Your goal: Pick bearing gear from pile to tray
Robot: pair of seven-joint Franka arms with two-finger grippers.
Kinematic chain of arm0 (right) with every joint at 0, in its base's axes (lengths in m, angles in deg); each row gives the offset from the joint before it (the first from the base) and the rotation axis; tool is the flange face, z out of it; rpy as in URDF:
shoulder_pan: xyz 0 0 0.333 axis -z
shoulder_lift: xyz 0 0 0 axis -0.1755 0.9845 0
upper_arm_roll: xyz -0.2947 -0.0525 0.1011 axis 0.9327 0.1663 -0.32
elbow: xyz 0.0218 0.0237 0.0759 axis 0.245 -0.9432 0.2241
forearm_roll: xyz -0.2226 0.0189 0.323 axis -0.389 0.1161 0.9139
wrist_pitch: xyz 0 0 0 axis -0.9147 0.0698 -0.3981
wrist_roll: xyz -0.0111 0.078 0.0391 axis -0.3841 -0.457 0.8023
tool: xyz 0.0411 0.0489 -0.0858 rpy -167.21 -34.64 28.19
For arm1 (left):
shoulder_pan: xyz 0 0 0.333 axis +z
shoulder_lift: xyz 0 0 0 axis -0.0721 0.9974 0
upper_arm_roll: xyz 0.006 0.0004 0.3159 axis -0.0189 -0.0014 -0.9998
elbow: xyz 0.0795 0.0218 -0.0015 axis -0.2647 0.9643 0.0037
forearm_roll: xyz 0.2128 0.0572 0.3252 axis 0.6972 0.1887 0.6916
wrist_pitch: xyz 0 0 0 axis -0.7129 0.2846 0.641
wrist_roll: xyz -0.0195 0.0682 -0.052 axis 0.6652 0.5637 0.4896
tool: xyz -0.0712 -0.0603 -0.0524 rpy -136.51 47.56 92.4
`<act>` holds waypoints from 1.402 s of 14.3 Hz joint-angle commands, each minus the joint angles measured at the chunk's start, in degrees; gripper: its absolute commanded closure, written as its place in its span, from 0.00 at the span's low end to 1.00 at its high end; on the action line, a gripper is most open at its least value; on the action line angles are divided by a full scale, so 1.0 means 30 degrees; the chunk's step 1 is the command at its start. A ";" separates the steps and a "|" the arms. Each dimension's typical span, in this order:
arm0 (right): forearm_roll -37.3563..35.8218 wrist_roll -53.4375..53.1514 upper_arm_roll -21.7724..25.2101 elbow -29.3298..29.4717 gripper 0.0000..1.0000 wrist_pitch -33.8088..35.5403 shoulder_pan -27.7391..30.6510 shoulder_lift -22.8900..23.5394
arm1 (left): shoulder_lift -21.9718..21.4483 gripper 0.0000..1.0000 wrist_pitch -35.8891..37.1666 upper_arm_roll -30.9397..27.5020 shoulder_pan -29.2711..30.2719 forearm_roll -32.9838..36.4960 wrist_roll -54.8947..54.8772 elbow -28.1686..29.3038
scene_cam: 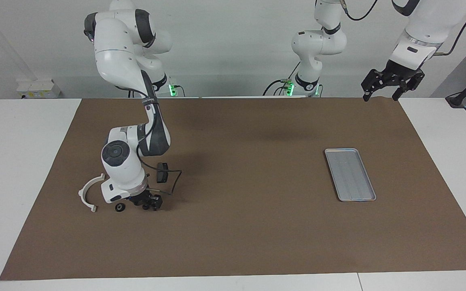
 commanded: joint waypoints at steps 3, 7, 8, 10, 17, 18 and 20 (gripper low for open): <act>0.0136 -0.0115 -0.0141 0.0037 0.40 -0.0341 0.0226 0.0032 | -0.0551 0.00 -0.0055 -0.0110 -0.0138 -0.0016 -0.0168 0.0540; 0.0224 -0.0115 -0.0170 0.0037 0.83 -0.0343 0.0285 0.0033 | -0.0522 0.00 -0.0026 -0.0110 -0.0138 -0.0016 -0.0168 0.0540; 0.0254 -0.0115 -0.0170 0.0037 0.97 -0.0343 0.0285 0.0033 | -0.0522 0.00 -0.0055 -0.0110 -0.0138 -0.0016 -0.0139 0.0540; 0.0254 -0.0115 -0.0141 0.0037 1.00 -0.0372 0.0285 0.0033 | -0.0551 0.00 -0.0055 -0.0110 -0.0138 -0.0016 -0.0168 0.0540; 0.0137 0.0294 -0.0141 0.0533 1.00 0.1962 0.0343 -0.0959 | -0.0522 0.00 -0.0026 -0.0110 -0.0138 -0.0016 -0.0139 0.0540; 0.0137 0.0586 -0.0141 0.0680 1.00 0.2783 0.0344 -0.1456 | -0.0522 0.00 -0.0026 -0.0110 -0.0138 -0.0016 -0.0168 0.0540; 0.0253 0.0881 -0.0199 0.0682 1.00 0.4919 0.0140 -0.3064 | -0.0522 0.00 -0.0026 -0.0110 -0.0138 -0.0016 -0.0168 0.0540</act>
